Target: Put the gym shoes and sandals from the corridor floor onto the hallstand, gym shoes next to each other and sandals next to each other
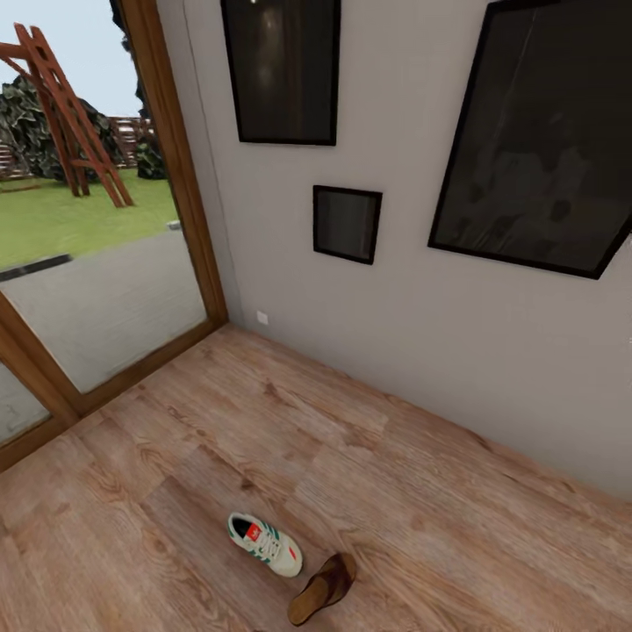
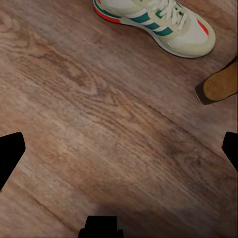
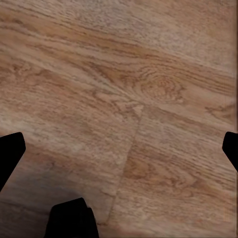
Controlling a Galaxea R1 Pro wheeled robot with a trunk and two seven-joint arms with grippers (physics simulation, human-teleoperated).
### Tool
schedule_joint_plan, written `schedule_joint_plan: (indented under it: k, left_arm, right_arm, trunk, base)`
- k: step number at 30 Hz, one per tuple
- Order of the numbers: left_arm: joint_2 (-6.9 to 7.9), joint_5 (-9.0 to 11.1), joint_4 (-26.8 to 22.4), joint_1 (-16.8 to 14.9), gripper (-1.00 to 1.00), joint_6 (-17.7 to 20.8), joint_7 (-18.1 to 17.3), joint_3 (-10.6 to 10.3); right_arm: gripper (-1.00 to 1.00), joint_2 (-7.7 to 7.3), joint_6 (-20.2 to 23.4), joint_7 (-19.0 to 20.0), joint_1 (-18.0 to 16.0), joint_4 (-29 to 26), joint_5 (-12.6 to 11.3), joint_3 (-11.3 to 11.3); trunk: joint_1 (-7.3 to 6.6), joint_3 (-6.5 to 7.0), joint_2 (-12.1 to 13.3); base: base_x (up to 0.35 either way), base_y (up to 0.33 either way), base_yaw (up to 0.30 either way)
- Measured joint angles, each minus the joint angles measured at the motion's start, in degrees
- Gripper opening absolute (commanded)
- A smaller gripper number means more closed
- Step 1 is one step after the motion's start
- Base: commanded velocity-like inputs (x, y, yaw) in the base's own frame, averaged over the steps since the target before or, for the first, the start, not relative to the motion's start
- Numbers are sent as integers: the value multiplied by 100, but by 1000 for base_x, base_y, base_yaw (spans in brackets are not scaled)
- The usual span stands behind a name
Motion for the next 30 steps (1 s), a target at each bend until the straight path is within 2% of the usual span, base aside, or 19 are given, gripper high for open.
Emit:
schedule_joint_plan:
  k: [9, 30]
  left_arm:
    - [-2, 1, 10, -2, 100, -5, 0, 0]
    - [-2, 0, 10, -4, 100, -2, 0, 0]
  right_arm:
    - [100, -31, -1, 4, 0, 1, 6, 1]
    - [100, -42, 3, 5, 0, 2, 8, 1]
  trunk:
    - [0, 0, 0]
    - [-1, 0, 0]
  base:
    - [-116, -119, -4]
    - [-4, -77, 0]
